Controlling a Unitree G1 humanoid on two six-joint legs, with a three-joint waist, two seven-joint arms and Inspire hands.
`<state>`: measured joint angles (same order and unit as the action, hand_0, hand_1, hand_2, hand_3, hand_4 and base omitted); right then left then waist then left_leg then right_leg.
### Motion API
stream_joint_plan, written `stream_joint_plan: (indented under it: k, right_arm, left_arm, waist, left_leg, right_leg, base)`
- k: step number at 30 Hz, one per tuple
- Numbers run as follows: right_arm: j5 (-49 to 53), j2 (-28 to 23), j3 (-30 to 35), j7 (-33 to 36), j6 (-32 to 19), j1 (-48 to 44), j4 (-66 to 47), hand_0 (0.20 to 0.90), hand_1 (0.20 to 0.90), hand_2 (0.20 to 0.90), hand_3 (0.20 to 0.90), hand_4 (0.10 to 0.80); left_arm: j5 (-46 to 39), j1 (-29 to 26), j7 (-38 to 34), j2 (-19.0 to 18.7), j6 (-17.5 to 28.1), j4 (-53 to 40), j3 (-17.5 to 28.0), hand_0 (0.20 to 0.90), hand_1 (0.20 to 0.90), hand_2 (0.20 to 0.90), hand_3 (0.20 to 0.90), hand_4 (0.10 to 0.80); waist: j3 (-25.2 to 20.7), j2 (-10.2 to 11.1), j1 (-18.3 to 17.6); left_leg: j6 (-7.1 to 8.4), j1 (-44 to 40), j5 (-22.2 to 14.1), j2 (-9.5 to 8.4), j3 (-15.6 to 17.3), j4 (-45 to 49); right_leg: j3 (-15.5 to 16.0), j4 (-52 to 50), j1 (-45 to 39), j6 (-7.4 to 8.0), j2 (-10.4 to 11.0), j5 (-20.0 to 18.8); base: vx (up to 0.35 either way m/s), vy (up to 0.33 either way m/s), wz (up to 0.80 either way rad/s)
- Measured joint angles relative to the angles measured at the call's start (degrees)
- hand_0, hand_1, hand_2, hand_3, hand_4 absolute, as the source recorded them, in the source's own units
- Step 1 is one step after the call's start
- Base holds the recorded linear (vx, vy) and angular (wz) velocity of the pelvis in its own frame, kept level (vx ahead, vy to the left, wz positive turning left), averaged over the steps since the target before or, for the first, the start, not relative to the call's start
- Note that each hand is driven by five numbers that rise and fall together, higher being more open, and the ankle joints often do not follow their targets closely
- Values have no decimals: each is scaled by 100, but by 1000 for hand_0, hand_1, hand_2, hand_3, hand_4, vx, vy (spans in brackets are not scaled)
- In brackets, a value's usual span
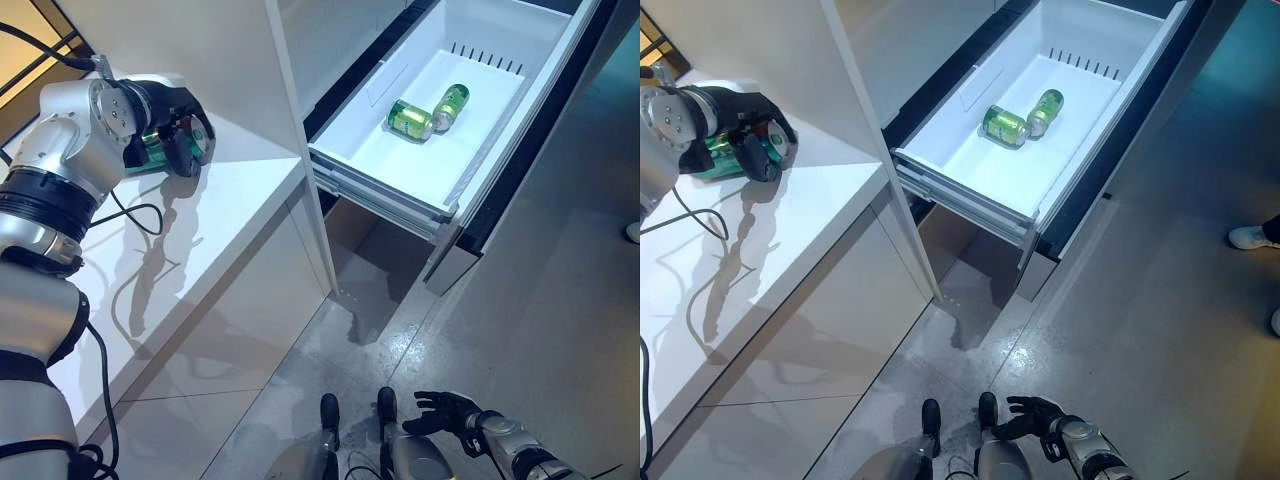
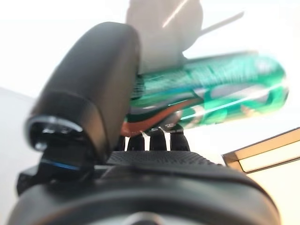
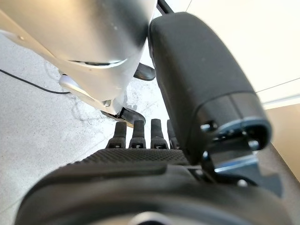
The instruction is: Put drinks into fridge and close the fridge
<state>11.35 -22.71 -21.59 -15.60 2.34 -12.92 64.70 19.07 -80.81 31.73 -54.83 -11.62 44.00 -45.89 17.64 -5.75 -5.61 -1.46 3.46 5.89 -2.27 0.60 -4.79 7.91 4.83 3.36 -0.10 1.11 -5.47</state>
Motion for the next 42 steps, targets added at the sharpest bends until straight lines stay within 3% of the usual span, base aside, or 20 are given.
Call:
stream_joint_plan:
  k: [26,35,39,42]
  right_arm:
    - [5,-55,-95,0,-1,-149,16,900,900,900,900,800]
    - [3,-75,-95,1,-38,-133,12,900,900,900,900,800]
    - [2,-79,-91,2,-40,-107,17,900,900,900,900,800]
    - [-2,-77,-85,2,-46,-43,10,900,900,900,900,800]
  left_arm:
    - [-189,-148,-486,2,-45,226,-35,300,300,300,200,100]
    - [-1545,-95,-1274,-101,-283,200,30,300,300,300,200,100]
    - [-2281,114,-1692,-240,-266,184,320,300,300,300,200,100]
    - [-2899,411,-1997,-309,-246,134,793,300,300,300,200,100]
  waist:
    - [83,-31,-40]
    - [89,-22,83]
    - [109,12,86]
    - [107,26,104]
  left_leg:
    - [-6,125,-10,2,-1,1]
    - [-29,109,7,-2,-38,1]
    - [-29,12,7,-5,-64,-1]
    - [-29,-78,6,-10,-130,-11]
  right_leg:
    - [0,-1,113,-4,-5,11]
    - [89,-1,73,0,2,13]
    - [108,-1,-30,5,6,19]
    - [146,1,-138,7,13,43]
  base:
    - [0,0,0]
    - [-9,-5,2]
    - [-4,-10,2]
    - [-10,-12,8]
